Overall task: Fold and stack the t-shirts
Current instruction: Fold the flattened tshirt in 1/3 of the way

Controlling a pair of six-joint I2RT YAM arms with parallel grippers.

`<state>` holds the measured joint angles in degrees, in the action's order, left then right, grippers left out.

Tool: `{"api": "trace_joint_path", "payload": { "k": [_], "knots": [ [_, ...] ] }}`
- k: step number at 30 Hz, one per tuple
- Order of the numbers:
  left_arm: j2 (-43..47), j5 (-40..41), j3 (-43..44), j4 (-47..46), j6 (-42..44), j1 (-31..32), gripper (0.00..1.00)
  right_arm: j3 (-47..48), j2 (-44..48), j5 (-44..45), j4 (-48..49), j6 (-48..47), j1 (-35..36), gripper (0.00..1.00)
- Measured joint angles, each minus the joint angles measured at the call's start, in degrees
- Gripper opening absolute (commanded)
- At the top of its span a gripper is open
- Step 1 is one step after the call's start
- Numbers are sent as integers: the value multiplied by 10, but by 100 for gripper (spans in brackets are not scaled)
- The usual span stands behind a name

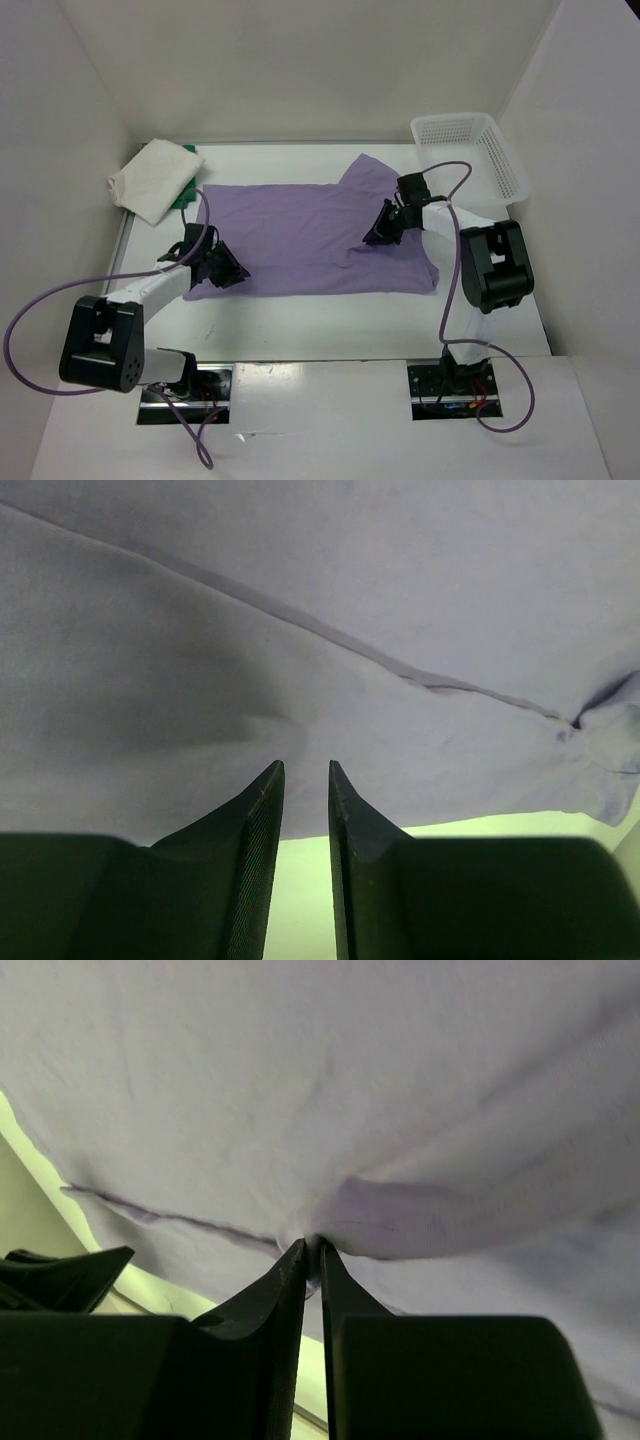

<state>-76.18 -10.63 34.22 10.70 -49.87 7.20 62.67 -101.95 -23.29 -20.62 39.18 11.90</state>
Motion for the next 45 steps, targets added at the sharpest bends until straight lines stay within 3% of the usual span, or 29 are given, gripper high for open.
{"api": "trace_joint_path", "payload": {
  "k": [3,5,6,9,13,15,16,19,26,32,39,45],
  "knots": [
    [11,-2,0,0,0,0,32,43,-39,-4,-3,1,6,15],
    [14,-2,0,1,0,0,32,85,-74,-8,-3,4,11,22],
    [16,-2,0,2,0,0,32,102,-87,-11,-2,7,13,32],
    [23,-2,0,8,0,0,32,148,-110,-17,-4,13,20,41],
    [27,-1,5,18,0,0,32,176,-99,-14,-2,6,26,42],
    [31,-1,10,22,1,0,32,167,-82,-6,-3,1,27,30],
    [33,-1,12,23,2,0,32,150,-67,2,2,-2,27,13],
    [33,1,25,28,5,5,32,79,-11,16,-1,-12,27,0],
    [-53,3,119,32,33,89,32,-33,32,47,-14,-21,84,1],
    [-103,11,134,47,51,143,32,-66,37,63,-13,-10,136,3],
    [-126,39,116,56,64,144,32,-80,38,94,-5,-6,148,3],
    [-136,-8,95,40,48,114,32,-108,42,101,10,5,154,3]
  ]
}}
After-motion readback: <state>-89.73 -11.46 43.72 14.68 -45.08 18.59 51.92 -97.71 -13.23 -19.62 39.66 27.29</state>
